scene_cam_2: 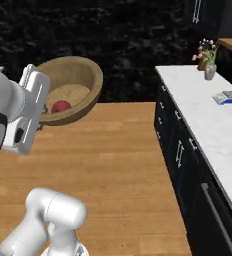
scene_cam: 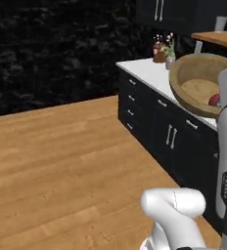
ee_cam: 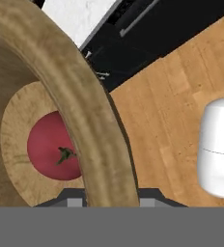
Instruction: Pick the tomato from the sink and place it in the bowl. Then pick the bowl and place it in the microwave. Then close the microwave door and press the start button.
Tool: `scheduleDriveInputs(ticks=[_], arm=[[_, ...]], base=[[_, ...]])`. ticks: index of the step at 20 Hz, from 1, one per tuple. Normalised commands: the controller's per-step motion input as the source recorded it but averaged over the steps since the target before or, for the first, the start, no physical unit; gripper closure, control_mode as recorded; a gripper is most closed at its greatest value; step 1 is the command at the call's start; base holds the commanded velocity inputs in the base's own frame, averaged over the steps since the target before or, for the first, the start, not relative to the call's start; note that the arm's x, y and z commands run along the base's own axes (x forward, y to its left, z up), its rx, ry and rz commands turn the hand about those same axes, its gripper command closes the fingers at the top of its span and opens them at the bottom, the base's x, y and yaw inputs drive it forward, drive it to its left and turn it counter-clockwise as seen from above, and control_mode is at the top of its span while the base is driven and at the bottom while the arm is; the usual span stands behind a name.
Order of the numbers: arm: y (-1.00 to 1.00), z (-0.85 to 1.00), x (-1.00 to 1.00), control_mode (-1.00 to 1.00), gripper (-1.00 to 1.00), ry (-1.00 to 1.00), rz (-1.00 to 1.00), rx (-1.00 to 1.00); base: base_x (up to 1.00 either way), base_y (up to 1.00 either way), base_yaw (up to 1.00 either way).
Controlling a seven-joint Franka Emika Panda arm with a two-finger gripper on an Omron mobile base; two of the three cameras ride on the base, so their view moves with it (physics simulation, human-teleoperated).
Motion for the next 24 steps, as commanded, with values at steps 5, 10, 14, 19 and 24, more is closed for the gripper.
scheduleDriveInputs(ticks=[5, 10, 14, 19, 24], arm=[[0.0, 0.0, 0.0, 1.0, 1.0, 0.0, 0.0, 0.0], [0.0, 0.0, 0.0, 1.0, 1.0, 0.0, 0.0, 0.0], [0.0, 0.0, 0.0, 1.0, 1.0, 0.0, 0.0, 0.0], [0.0, 0.0, 0.0, 1.0, 1.0, 0.0, 0.0, 0.0], [0.0, 0.0, 0.0, 1.0, 1.0, 0.0, 0.0, 0.0]], base=[[0.0, 0.0, 1.0], [0.0, 0.0, 1.0], [0.0, 0.0, 1.0], [0.0, 0.0, 1.0], [0.07, -0.02, 1.0]])
